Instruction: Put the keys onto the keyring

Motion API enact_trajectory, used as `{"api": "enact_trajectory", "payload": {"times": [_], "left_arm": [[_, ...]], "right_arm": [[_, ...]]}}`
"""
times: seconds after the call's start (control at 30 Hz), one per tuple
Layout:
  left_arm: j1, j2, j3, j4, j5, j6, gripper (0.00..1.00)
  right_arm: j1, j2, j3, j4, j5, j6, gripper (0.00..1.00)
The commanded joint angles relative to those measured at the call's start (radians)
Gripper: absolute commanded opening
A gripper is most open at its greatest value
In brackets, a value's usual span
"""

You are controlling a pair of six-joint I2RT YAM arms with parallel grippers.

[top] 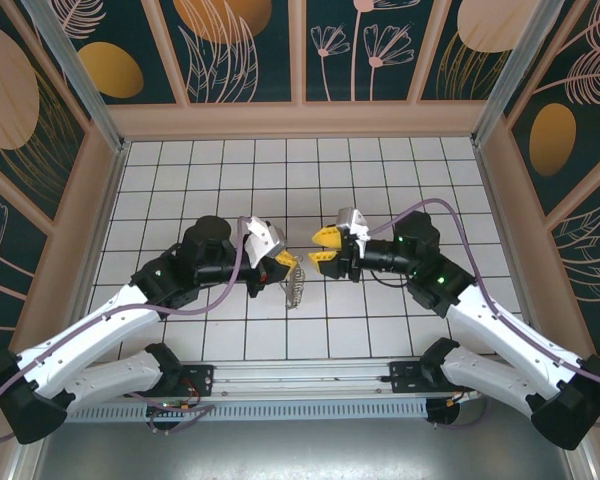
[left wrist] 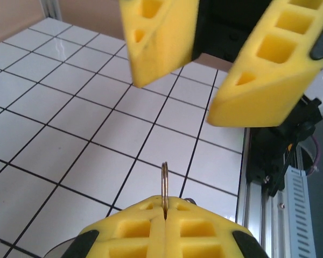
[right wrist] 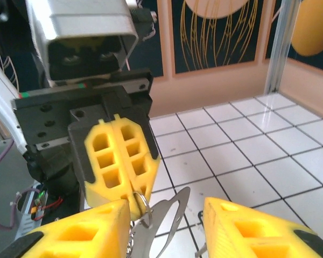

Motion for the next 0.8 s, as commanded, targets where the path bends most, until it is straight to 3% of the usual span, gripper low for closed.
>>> {"api": "enact_trajectory", "payload": {"times": [0.0,0.47,0.63,0.77], "left_arm": [[0.005,0.009,0.042,-0.060,0.008,0.047,0.00],[0.004,0.044,0.033,-0.072,0.049,0.058,0.00],[0.004,0.041,0.032,-0.072,0.055,0.059,0.00],[0.006,0.041,0.027,-0.059,0.053,0.056,0.00]], "right_arm": [[0.015,0.032,0.050,-0.095,0.010,-0.055,0.40],[0.068,0.119,0.078,-0.141,0.010,-0.095,0.33],[0.078,0.141,0.090,-0.157,0.006,-0.105,0.21],[0.085,0.148,0.101,-0.174,-0.008,-0.119,0.05]]}}
